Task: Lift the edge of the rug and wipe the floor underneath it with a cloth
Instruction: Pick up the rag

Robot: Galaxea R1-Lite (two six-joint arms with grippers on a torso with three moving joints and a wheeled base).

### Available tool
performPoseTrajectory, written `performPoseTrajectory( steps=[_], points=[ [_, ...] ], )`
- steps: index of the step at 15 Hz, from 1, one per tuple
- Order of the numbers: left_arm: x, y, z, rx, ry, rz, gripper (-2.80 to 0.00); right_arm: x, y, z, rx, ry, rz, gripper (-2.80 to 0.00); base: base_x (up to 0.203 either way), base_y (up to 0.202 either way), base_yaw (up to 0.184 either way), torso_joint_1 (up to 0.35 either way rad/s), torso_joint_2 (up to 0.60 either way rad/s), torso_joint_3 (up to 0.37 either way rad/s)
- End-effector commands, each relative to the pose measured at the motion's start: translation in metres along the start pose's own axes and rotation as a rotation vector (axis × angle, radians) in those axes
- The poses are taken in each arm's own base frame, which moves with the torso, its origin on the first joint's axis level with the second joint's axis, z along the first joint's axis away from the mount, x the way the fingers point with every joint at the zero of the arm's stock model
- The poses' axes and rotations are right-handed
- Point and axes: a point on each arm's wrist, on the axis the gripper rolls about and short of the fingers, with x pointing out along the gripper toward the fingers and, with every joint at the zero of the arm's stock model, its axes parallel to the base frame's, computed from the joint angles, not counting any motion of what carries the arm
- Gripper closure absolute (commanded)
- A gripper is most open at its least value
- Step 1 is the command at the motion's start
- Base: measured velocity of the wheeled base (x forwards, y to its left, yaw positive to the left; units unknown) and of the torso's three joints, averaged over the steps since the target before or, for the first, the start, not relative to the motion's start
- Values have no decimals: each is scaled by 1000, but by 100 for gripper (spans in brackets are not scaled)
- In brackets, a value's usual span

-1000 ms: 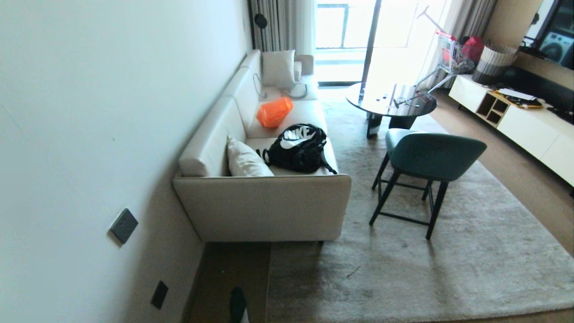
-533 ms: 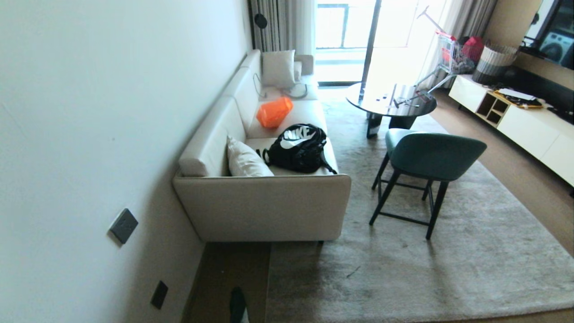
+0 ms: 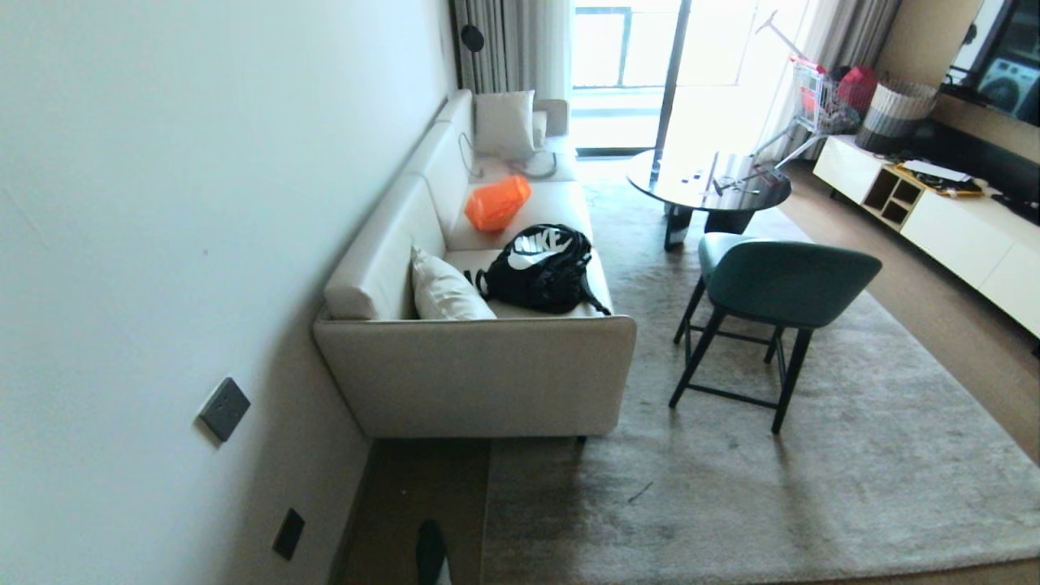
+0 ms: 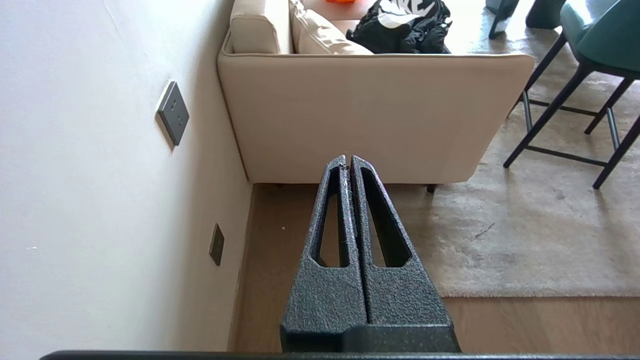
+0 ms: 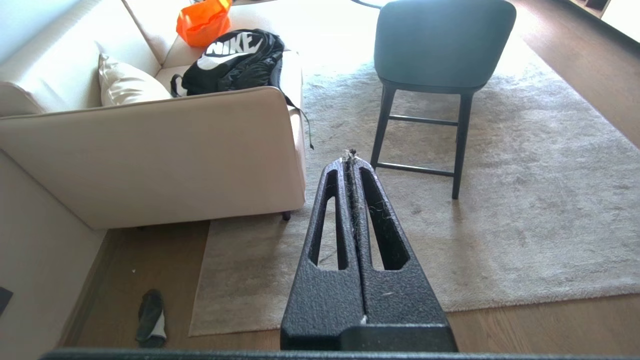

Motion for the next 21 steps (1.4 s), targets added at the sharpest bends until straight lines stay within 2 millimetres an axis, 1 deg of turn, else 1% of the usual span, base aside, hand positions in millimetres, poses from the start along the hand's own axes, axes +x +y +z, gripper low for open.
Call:
performPoseTrajectory(
  steps=[1,7,21],
  points=[
    [0,0,0,-1,0,0,0,0,0,0,0,0,0,0,0,0,0,0,0,0],
    [0,0,0,-1,0,0,0,0,0,0,0,1,0,0,0,0,0,0,0,0],
    [0,0,0,-1,0,0,0,0,0,0,0,1,0,0,0,0,0,-123,291,166]
  ],
)
